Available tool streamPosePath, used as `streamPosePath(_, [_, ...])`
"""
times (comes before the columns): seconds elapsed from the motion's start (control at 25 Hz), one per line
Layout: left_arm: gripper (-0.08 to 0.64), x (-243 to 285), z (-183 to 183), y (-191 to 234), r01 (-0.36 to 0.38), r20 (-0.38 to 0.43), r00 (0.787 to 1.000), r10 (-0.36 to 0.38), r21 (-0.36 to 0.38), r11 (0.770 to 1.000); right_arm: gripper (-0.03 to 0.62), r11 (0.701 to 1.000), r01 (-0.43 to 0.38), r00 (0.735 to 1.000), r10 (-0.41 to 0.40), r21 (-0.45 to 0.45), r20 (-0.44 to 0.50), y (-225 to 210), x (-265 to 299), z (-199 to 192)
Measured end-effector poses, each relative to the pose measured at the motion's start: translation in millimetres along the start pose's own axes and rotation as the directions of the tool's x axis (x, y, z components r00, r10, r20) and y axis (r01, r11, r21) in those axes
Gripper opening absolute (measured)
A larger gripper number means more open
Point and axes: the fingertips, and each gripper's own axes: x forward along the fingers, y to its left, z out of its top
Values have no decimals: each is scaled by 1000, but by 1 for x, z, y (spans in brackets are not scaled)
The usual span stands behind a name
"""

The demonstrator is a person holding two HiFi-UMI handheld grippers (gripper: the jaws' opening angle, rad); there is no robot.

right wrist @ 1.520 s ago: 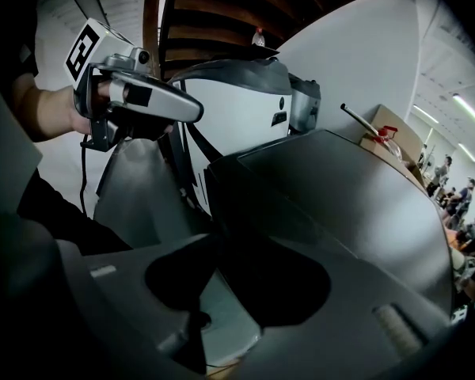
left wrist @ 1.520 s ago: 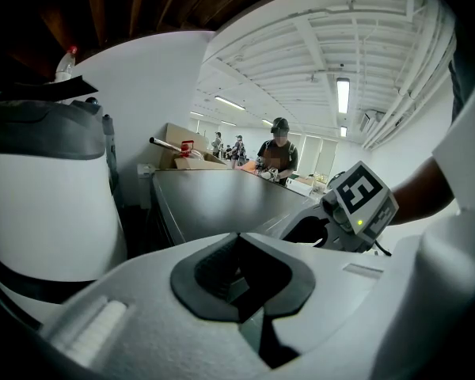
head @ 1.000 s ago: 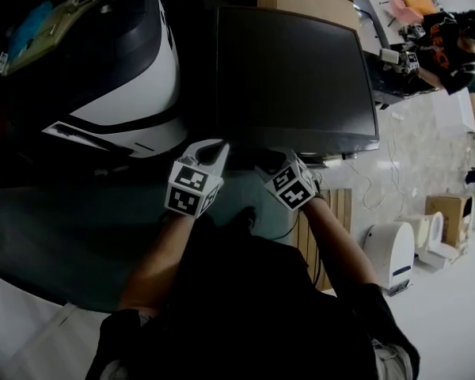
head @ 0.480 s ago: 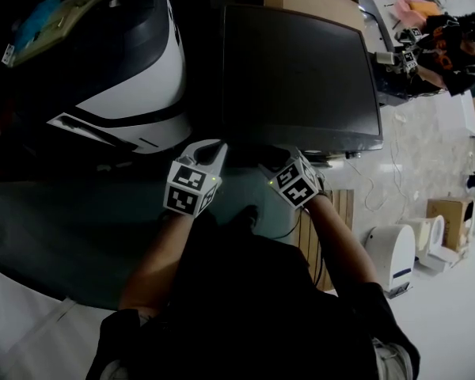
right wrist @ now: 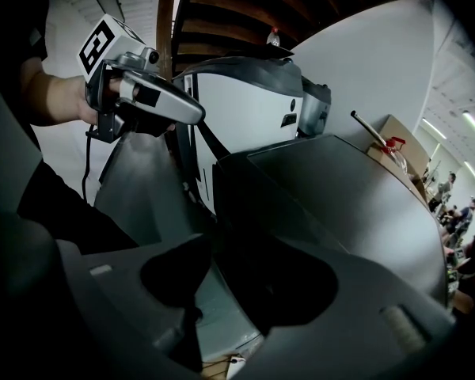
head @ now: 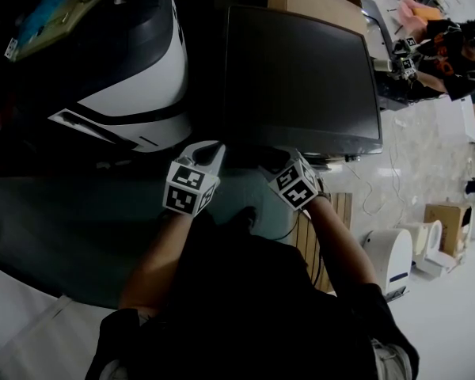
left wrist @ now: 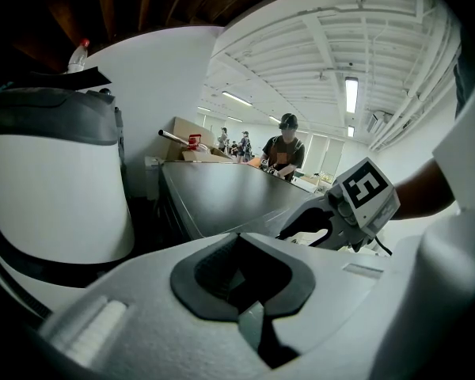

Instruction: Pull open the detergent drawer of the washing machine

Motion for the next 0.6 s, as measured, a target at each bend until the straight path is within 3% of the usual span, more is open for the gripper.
streamPosePath(0.24, [11, 10, 2, -8, 21, -5, 1000, -21, 6, 1000, 221, 993, 16, 1000, -19, -117, -18, 3, 3, -3])
streamPosePath(0.44, [11, 15, 5, -16, 36, -5, 999, -36, 12, 999, 189, 995, -74, 997, 73, -62, -24, 17, 2, -6])
streamPosePath(0.6, [11, 13, 3, -14, 28, -10, 1000, -28, 11, 1000, 202, 1000, -19, 999, 18, 5, 36, -4, -2, 0])
